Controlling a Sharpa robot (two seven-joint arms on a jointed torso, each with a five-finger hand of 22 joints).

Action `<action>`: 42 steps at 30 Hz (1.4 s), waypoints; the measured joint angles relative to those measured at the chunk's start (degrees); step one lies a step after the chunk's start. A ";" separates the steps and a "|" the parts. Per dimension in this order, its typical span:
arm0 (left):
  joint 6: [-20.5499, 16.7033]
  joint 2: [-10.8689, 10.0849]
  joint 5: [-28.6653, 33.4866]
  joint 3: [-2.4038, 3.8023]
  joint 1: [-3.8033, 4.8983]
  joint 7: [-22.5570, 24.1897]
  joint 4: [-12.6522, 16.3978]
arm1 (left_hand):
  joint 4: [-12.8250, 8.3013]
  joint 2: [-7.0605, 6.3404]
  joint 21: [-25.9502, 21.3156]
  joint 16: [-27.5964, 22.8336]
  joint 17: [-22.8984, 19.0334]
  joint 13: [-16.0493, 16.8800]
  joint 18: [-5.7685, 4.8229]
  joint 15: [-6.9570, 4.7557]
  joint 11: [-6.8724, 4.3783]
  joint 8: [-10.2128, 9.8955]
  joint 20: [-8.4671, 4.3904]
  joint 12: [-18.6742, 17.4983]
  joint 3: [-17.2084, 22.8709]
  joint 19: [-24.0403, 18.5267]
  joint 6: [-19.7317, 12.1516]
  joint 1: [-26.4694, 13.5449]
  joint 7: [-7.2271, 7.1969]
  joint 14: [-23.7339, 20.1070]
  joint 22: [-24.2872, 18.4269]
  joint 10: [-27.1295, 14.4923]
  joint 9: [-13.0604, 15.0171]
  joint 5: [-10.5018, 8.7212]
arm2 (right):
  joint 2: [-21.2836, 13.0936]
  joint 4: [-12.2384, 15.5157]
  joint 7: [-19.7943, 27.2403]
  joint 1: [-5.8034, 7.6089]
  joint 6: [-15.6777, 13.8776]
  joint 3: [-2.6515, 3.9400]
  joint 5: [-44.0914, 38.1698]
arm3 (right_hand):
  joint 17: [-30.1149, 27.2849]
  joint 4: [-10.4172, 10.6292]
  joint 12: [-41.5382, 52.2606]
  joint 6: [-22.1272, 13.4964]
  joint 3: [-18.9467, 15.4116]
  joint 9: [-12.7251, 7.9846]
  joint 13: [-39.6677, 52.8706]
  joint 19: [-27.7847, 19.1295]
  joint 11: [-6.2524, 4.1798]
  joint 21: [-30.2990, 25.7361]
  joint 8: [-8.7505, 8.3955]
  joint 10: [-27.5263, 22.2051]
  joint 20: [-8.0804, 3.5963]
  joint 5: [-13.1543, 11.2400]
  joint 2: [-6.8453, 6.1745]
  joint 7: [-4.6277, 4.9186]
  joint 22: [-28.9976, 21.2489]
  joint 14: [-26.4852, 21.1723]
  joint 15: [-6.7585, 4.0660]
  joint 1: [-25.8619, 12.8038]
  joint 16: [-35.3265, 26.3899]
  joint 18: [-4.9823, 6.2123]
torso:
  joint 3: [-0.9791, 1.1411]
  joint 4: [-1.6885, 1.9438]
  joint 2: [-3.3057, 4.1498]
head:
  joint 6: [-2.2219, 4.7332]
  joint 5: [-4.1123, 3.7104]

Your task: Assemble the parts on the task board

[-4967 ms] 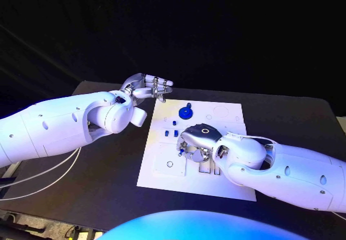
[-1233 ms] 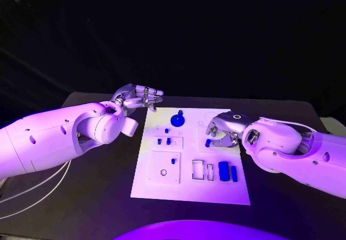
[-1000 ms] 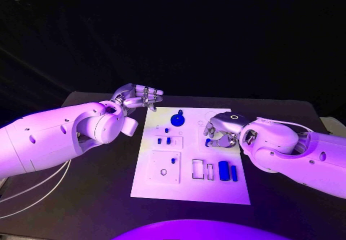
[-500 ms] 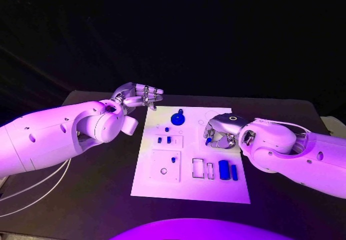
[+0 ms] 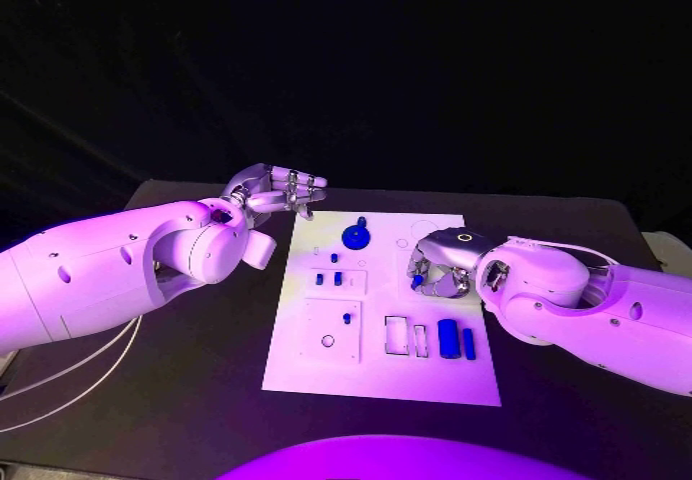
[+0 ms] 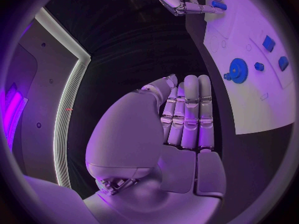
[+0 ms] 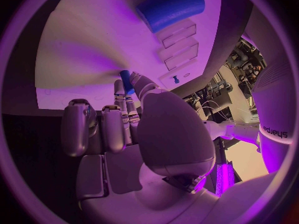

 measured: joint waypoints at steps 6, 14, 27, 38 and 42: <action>0.00 -0.04 0.00 0.00 0.00 -0.02 0.02 | 0.00 0.00 0.00 0.00 0.00 0.00 0.00 0.00 0.00 0.00 0.00 0.00 0.00 0.00 0.00 0.00 0.00 0.00 0.00 0.00 0.00 0.00 | 0.09 -0.26 0.00 -0.05 0.03 0.00 0.01 | 0.10 -0.05 -0.10 0.89 1.03 0.11 -0.07 0.00 -0.07 0.24 0.04 0.76 0.00 0.00 0.23 -0.09 0.03 0.00 0.00 0.23 0.00 0.00 | 0.00 0.01 0.00 | -0.08 0.02; 0.00 -0.08 -0.01 0.00 0.00 -0.04 0.05 | 0.00 0.23 0.00 0.00 0.00 0.00 0.00 0.00 0.00 0.00 0.00 0.00 0.00 0.00 0.00 0.23 0.00 0.00 0.00 0.00 0.00 0.00 | 0.14 -0.31 0.00 -0.13 -0.48 -0.01 0.02 | 0.24 0.06 -0.33 3.17 3.84 0.42 -0.18 0.92 -0.51 1.95 1.14 2.90 -0.31 -0.90 0.85 -0.51 0.04 0.01 -0.41 0.83 0.23 -0.01 | -0.02 0.00 -0.01 | -0.19 -0.03; 0.01 -0.14 -0.01 0.00 0.00 -0.17 0.06 | 0.00 0.23 0.00 0.00 0.01 0.00 0.00 0.00 0.21 0.00 0.00 0.25 0.00 0.00 0.00 0.23 0.00 0.00 0.00 -0.21 -0.06 0.00 | -1.22 1.93 0.03 -0.23 -2.96 0.05 -0.03 | 0.33 -0.77 -0.64 4.30 5.68 0.84 0.45 1.12 -0.89 2.67 1.93 4.64 -0.52 -2.13 1.68 -1.04 0.03 0.01 -0.82 1.19 0.45 -0.01 | -0.02 -0.01 -0.07 | -0.24 0.09; 0.13 0.20 -0.01 0.00 0.00 -0.53 -0.18 | -0.16 0.23 0.00 0.00 -0.06 0.00 0.00 0.00 0.21 0.00 0.00 0.25 -0.16 0.00 -0.42 0.23 0.41 0.00 0.00 -0.63 -0.13 0.00 | -3.78 10.13 -0.13 2.11 -4.59 0.71 0.00 | 0.32 -1.09 -0.91 4.27 6.01 0.84 0.32 1.12 -0.86 3.02 1.80 4.67 -0.51 -2.31 1.68 -1.04 0.02 0.01 -0.81 1.19 0.45 -0.01 | -0.05 -0.01 -0.18 | 0.16 0.22; 0.20 0.48 -0.01 0.00 0.00 -0.62 -0.23 | -0.16 0.23 0.00 0.00 -0.06 0.00 0.00 0.00 0.21 0.00 0.00 0.25 -0.16 0.00 -0.42 0.23 0.41 0.00 0.00 -0.63 -0.13 0.00 | -2.26 12.25 -0.14 2.28 -5.12 0.71 -0.50 | 0.32 -1.01 -0.98 4.18 6.23 0.84 0.30 1.11 -0.85 3.02 1.82 4.67 -0.51 -2.35 1.67 -1.12 0.02 0.01 -0.81 1.19 0.45 -0.01 | -0.05 -0.01 -0.17 | 0.32 0.62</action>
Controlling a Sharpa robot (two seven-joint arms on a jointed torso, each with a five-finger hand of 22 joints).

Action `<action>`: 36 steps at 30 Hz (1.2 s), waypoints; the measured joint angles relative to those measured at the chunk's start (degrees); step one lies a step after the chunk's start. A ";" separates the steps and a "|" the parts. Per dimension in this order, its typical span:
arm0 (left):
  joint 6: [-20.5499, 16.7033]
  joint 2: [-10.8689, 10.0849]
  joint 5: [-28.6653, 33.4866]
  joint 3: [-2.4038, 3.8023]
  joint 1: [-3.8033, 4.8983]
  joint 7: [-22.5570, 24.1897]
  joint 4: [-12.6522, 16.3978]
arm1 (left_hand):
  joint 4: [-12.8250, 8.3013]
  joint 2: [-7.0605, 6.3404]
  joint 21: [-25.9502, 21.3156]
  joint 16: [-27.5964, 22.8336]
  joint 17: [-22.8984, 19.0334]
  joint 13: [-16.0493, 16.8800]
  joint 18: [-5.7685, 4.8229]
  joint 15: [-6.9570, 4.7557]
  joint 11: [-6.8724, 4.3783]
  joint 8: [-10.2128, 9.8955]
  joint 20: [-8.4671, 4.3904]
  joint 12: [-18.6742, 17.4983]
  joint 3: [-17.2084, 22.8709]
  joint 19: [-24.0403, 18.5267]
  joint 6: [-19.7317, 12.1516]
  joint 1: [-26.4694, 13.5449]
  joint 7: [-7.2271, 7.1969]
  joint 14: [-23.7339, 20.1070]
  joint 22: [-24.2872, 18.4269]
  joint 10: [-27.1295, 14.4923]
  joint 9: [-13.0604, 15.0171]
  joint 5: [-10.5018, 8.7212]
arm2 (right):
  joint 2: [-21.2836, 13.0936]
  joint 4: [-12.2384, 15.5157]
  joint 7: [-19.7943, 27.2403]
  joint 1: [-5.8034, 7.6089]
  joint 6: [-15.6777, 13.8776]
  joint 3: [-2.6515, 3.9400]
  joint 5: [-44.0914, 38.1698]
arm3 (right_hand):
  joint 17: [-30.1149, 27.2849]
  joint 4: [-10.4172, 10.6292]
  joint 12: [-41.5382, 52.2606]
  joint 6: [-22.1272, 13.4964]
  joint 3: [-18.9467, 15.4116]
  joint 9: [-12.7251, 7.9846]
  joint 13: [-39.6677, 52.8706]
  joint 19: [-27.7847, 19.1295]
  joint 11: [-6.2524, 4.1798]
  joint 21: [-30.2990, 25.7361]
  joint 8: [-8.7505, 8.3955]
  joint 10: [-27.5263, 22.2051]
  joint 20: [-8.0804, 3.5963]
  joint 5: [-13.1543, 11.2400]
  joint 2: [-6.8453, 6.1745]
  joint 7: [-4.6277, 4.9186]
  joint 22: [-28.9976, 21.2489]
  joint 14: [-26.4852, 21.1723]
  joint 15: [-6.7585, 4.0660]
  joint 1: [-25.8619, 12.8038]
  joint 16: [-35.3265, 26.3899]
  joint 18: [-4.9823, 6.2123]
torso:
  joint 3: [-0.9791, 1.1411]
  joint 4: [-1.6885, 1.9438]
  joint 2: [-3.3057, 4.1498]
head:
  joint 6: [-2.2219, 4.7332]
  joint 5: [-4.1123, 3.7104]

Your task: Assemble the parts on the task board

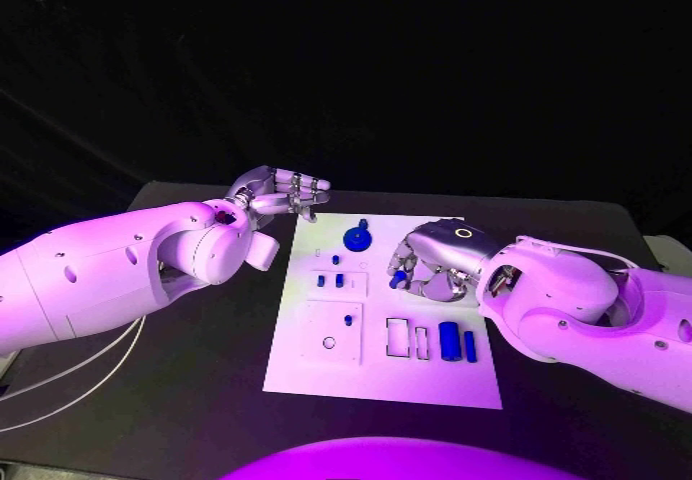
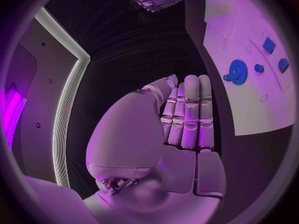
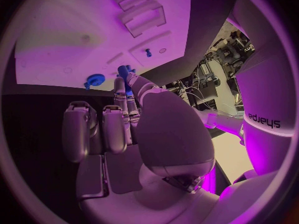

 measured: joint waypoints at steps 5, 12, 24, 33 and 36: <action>0.13 0.39 0.00 0.00 -0.03 -0.09 -0.10 | 0.00 0.00 0.00 0.00 0.00 0.00 0.00 0.00 0.00 0.00 0.00 0.00 0.00 0.00 0.00 0.00 0.00 0.00 0.00 0.00 0.00 0.00 | 4.16 0.52 0.35 -0.93 -0.53 -0.18 -1.11 | -0.07 -0.25 -0.23 0.03 0.27 0.00 0.03 0.00 0.03 0.00 0.01 0.02 0.00 0.39 -0.01 0.04 0.00 0.00 0.00 0.00 0.00 0.00 | -0.01 0.08 0.05 | -0.12 0.74; 0.27 0.78 0.00 0.00 -0.03 -0.14 -0.14 | 0.00 0.00 0.00 0.00 0.00 0.00 0.00 0.00 0.21 0.00 0.00 0.00 0.00 0.00 -0.20 0.00 0.20 0.00 0.00 -0.20 -0.05 0.00 | 9.72 -1.09 1.41 -3.86 -0.90 -0.64 -2.63 | -0.08 -0.62 -0.35 -0.01 0.63 0.00 0.02 0.00 0.05 0.00 0.07 0.03 0.00 0.49 -0.02 0.15 -0.01 0.00 0.00 0.00 0.00 0.00 | -0.04 0.15 0.17 | -0.67 1.87; 0.45 1.10 -0.04 0.00 -0.03 -0.23 -0.17 | 0.00 0.00 0.00 0.00 0.01 0.00 0.00 0.00 0.20 0.00 0.00 0.00 0.00 0.00 -0.20 0.00 0.20 0.00 0.00 -0.20 -0.05 0.00 | 14.61 -5.67 3.15 -7.34 -0.68 -1.30 -3.56 | -0.08 -0.79 -0.35 0.06 0.79 0.00 0.07 -0.01 0.13 0.00 0.08 0.11 0.00 0.74 -0.03 0.09 -0.01 0.00 0.00 0.00 0.00 0.00 | -0.06 0.15 0.19 | -1.65 3.76; 0.62 1.28 -0.10 0.00 -0.02 -0.34 -0.19 | 0.00 0.00 0.00 0.00 0.01 0.00 0.00 0.20 0.21 0.00 0.00 0.00 0.00 0.00 -0.20 0.00 0.20 -0.20 0.00 -0.20 -0.05 0.00 | 14.98 -7.41 3.85 -8.49 -0.11 -1.41 -3.56 | -0.08 -0.64 -0.35 0.10 0.95 0.00 0.06 -0.01 0.15 0.00 0.08 0.13 0.00 0.72 -0.20 0.06 -0.02 0.00 0.00 -0.15 0.00 0.00 | 0.02 0.08 0.22 | -2.10 4.30; 0.68 1.29 -0.11 0.00 -0.02 -0.37 -0.19 | 0.00 0.00 0.00 0.00 0.01 0.00 0.00 0.20 0.21 0.00 0.00 0.00 0.00 0.00 -0.20 0.00 0.20 -0.20 0.00 -0.20 -0.04 0.00 | 15.10 -8.00 3.96 -8.68 0.14 -1.45 -3.53 | -0.08 -0.64 -0.35 0.10 0.95 0.00 0.06 -0.01 0.21 -0.01 0.09 0.18 0.00 0.72 -0.20 0.06 -0.02 0.00 0.00 -0.15 0.00 0.00 | 0.03 0.07 0.22 | -2.22 4.36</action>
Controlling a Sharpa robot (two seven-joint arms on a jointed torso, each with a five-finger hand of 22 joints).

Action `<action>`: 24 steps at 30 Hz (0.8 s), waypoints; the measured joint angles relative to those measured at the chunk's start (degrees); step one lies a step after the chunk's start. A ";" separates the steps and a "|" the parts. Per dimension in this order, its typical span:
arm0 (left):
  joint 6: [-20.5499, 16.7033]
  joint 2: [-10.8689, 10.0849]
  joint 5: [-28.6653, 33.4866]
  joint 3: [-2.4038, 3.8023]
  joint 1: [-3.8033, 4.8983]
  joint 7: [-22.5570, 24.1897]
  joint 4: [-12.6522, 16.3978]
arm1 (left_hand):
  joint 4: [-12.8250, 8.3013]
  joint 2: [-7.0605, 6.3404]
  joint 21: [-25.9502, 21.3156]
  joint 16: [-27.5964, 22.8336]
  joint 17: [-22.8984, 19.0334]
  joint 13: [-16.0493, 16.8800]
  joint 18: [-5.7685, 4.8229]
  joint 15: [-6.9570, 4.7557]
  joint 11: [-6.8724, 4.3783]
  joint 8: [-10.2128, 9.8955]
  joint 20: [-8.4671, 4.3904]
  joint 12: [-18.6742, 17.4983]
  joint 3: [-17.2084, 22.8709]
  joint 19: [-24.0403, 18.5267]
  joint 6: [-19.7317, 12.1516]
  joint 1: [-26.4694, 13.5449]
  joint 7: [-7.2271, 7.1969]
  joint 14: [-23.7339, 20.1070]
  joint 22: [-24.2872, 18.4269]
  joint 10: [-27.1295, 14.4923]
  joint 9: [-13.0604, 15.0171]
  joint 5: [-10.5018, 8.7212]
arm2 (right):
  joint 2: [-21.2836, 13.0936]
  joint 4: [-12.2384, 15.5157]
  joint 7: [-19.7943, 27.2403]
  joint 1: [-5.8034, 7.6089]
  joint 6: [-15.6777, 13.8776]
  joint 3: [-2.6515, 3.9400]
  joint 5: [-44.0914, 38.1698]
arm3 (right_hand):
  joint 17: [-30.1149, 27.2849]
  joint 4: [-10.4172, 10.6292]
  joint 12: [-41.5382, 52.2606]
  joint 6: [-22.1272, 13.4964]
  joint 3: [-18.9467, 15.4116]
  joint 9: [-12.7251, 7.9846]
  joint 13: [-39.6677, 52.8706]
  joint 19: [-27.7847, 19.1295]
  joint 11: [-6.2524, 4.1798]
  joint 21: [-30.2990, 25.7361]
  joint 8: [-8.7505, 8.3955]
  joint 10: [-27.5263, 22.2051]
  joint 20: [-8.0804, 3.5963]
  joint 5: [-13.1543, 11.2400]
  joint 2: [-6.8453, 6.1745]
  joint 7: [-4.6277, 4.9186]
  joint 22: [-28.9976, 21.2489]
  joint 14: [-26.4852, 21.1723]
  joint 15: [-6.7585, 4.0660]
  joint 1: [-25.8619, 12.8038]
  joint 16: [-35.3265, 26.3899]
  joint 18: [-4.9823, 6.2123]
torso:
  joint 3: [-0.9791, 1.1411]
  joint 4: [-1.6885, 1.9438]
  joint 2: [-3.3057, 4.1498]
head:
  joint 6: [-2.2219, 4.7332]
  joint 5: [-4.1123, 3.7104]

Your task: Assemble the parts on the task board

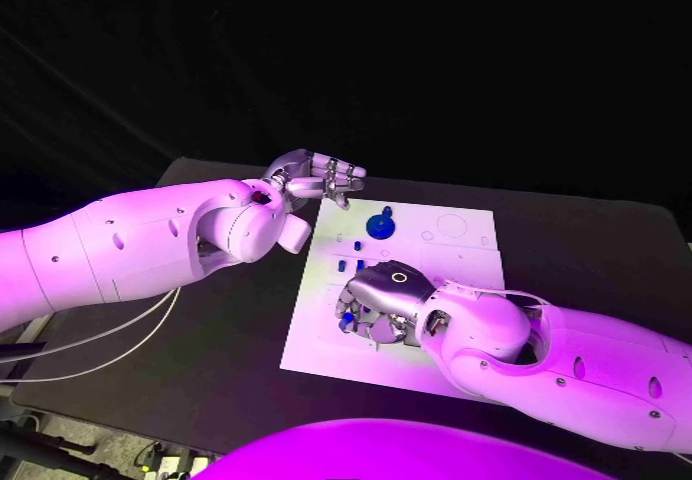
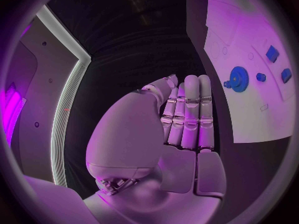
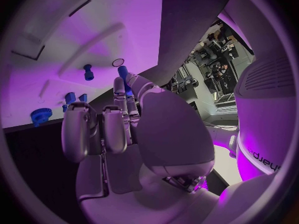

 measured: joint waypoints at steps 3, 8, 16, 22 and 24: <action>0.05 0.00 -0.01 0.00 0.00 -0.02 0.00 | 0.00 0.00 0.00 0.00 0.00 0.00 0.00 0.00 0.00 0.00 0.00 0.00 0.00 0.00 0.00 0.00 0.00 0.00 0.00 0.00 0.00 0.00 | 0.08 -0.47 0.06 -0.22 0.26 -0.06 0.02 | 0.00 0.00 0.00 0.00 0.00 0.00 0.00 0.00 0.00 0.00 0.01 0.00 0.00 -0.01 0.00 0.01 0.00 0.00 0.00 0.00 0.00 0.00 | 0.02 0.00 0.00 | -0.08 0.05; 0.10 -0.02 -0.03 0.00 0.00 -0.06 0.00 | 0.00 0.00 0.00 0.00 0.00 0.00 0.00 0.00 0.00 0.00 0.00 0.00 0.00 0.00 0.00 0.00 0.00 0.00 0.00 0.00 0.00 0.00 | 0.09 -1.17 0.10 -0.50 0.67 -0.11 0.03 | 0.00 -0.15 -0.22 -0.01 0.15 0.00 0.05 0.00 -0.10 0.00 0.02 0.15 0.00 0.13 -0.01 0.02 0.02 0.00 0.00 0.00 0.00 0.00 | 0.02 0.01 -0.01 | -0.15 0.10; 0.14 -0.04 -0.07 0.00 0.00 -0.13 0.00 | 0.00 0.00 0.00 0.00 0.00 0.00 0.00 0.00 0.00 0.00 0.00 0.00 0.00 0.00 0.00 0.00 0.00 0.00 0.00 0.00 0.00 0.00 | 0.06 -1.50 0.23 -0.56 0.94 -0.08 0.05 | 0.00 -0.16 -0.23 -0.01 0.15 0.00 0.02 0.00 -0.12 0.00 0.03 0.32 0.00 0.23 -0.23 0.04 0.04 0.00 0.00 -0.08 0.00 0.00 | -0.04 0.04 -0.02 | -0.35 0.11; 0.16 -0.07 -0.09 0.00 0.00 -0.17 0.00 | 0.00 0.00 0.00 0.00 0.00 0.00 0.00 0.00 0.00 0.00 0.00 0.00 0.00 0.00 0.00 0.00 0.00 0.00 0.00 0.00 0.01 0.00 | 0.21 -1.86 0.31 -0.57 1.08 -0.08 0.07 | 0.00 -0.16 -0.23 -0.07 0.15 0.00 0.02 0.00 -0.11 0.00 0.03 0.32 0.00 0.23 -0.38 0.10 0.04 0.00 0.00 -0.22 0.00 0.00 | -0.04 0.05 -0.04 | -0.41 0.13; 0.17 -0.09 -0.10 0.00 0.00 -0.19 0.00 | 0.00 0.00 0.00 0.00 0.00 0.00 0.00 0.00 0.00 0.00 0.00 0.00 0.00 0.00 0.00 0.00 0.00 0.00 0.00 0.00 0.01 0.00 | 0.34 -1.99 0.31 -0.57 1.16 -0.08 0.08 | -0.07 -0.16 -0.22 -0.08 0.15 0.00 0.05 0.00 -0.11 0.00 0.03 0.32 0.00 0.23 -0.38 0.10 0.04 0.00 0.00 -0.23 0.00 0.00 | -0.04 0.05 -0.04 | -0.42 0.14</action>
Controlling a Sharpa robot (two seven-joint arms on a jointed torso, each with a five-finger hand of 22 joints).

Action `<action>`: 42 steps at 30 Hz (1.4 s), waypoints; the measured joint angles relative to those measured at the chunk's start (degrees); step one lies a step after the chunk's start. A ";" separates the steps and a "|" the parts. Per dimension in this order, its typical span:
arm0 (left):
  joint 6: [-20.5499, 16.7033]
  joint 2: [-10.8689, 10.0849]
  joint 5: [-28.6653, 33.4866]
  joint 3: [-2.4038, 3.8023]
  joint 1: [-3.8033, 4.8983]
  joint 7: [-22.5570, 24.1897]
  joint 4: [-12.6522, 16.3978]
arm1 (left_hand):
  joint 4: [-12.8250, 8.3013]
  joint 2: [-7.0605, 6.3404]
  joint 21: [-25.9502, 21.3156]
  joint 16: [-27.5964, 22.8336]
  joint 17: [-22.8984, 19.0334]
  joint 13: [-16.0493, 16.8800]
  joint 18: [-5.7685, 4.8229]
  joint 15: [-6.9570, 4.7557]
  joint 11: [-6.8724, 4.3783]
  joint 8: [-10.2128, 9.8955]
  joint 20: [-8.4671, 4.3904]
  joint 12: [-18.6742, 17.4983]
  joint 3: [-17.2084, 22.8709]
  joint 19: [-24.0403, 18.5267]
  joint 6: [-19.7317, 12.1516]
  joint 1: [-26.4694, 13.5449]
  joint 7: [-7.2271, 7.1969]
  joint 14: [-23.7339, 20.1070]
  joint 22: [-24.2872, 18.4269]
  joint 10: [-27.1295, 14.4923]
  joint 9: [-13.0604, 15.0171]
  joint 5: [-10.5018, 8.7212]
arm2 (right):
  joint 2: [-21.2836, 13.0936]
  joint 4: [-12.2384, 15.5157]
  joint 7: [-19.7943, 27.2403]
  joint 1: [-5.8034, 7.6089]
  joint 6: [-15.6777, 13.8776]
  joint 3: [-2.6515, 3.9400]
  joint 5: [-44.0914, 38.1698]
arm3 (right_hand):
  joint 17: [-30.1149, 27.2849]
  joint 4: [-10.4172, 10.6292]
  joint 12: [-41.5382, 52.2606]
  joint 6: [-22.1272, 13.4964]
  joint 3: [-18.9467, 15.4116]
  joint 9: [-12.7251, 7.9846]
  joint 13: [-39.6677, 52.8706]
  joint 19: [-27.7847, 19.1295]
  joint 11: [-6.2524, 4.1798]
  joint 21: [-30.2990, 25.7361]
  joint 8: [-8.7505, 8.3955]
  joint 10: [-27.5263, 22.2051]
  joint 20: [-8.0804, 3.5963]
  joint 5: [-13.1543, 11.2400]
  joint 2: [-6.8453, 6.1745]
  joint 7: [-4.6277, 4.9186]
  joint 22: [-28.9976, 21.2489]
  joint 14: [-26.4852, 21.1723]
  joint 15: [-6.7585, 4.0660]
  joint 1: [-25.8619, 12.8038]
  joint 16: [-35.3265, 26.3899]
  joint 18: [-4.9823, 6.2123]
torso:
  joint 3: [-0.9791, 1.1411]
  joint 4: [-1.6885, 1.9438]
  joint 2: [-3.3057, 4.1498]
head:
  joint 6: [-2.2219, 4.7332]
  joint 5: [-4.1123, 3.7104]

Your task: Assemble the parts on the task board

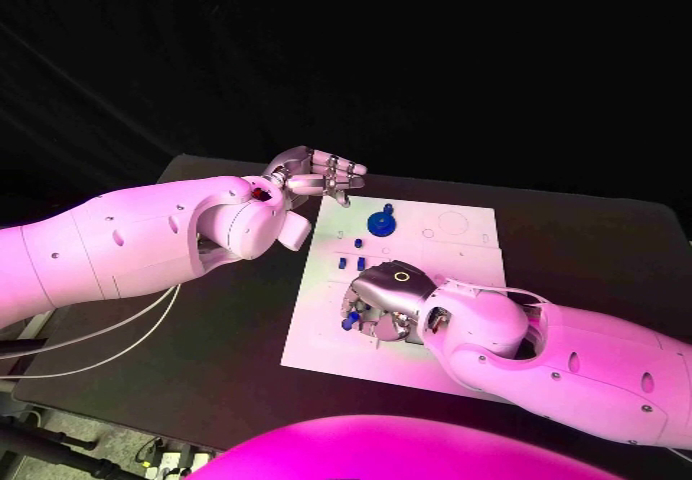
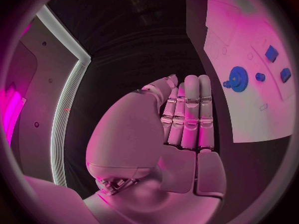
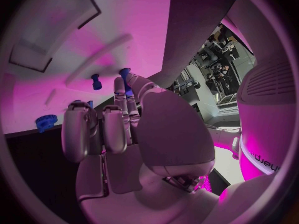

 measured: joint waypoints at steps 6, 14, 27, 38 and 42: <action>0.03 -0.06 -0.01 0.00 0.00 -0.05 0.03 | 0.00 0.00 0.00 0.00 -0.07 0.00 0.00 0.00 0.00 0.00 0.00 0.32 0.00 0.00 -0.20 0.00 -0.20 0.00 0.00 0.00 0.00 0.00 | 0.51 -0.41 -0.01 -0.01 0.23 -0.07 0.01 | -0.09 -0.17 -0.18 -0.01 0.16 0.00 0.04 0.00 0.00 -0.36 0.10 0.00 0.00 0.00 -0.08 0.01 0.00 0.00 0.00 -0.08 0.00 0.00 | -0.02 0.01 0.00 | -0.01 0.00; 0.08 -0.14 -0.04 0.00 0.00 -0.12 0.09 | 0.00 0.00 0.00 0.00 -0.06 0.00 0.00 0.00 0.00 0.00 0.00 0.32 0.00 0.00 -0.20 0.00 -0.20 0.00 0.00 0.00 0.00 0.00 | 1.17 -0.78 -0.18 -0.09 0.26 -0.17 0.01 | -0.84 -0.16 -2.11 -2.00 0.81 0.78 -0.13 -0.09 0.92 -1.89 -1.01 -1.97 0.09 0.36 -1.63 1.55 -0.01 0.03 0.03 -1.73 0.00 0.00 | -0.02 0.02 0.01 | 0.02 -0.07; 0.11 -0.30 -0.16 0.00 0.01 -0.25 0.14 | 0.00 0.00 0.00 0.00 -0.06 0.00 0.00 0.00 0.20 0.00 0.00 0.32 0.00 0.00 -0.20 0.00 -0.20 0.00 0.00 -0.20 0.00 0.00 | 1.15 -0.83 -0.37 -0.21 0.13 -0.28 0.08 | -1.72 0.11 -2.75 -6.03 0.70 -0.55 0.01 -0.52 1.12 -2.79 -3.39 -2.80 0.52 0.89 -2.82 1.54 -0.02 0.00 0.43 -3.49 -0.66 0.00 | 0.01 -0.02 -0.01 | -0.10 -0.11; 0.15 -0.43 -0.30 0.01 0.01 -0.34 0.14 | 0.00 0.23 0.00 0.00 -0.06 0.00 0.00 0.00 0.10 0.00 0.11 0.32 0.00 -0.11 -0.41 -0.23 0.02 0.00 -0.01 -0.52 0.01 0.00 | -0.78 1.46 -0.87 -0.25 -1.26 -0.29 0.10 | -2.09 0.11 -3.18 -14.19 0.70 -2.62 0.53 -0.52 0.92 -3.05 -3.61 -2.99 0.52 1.12 -3.87 0.47 -0.03 0.00 0.43 -4.54 -0.89 0.00 | 0.02 0.00 -0.01 | -0.09 -0.18; 0.15 -0.64 -0.34 0.01 0.01 -0.35 0.16 | 0.23 0.53 0.00 0.00 -0.11 0.00 0.00 0.22 0.22 0.00 0.21 0.61 -0.23 -0.21 -0.41 -0.53 0.02 -0.22 -0.13 -0.64 0.01 0.00 | -3.15 3.92 -1.25 -0.27 -2.38 -0.16 0.09 | -2.51 0.10 -3.18 -17.12 0.70 -3.37 0.77 -0.52 0.70 -3.05 -3.61 -2.77 0.52 1.12 -4.42 -0.51 -0.03 0.00 0.43 -5.09 -1.19 0.00 | 0.02 -0.01 -0.02 | -0.04 -0.29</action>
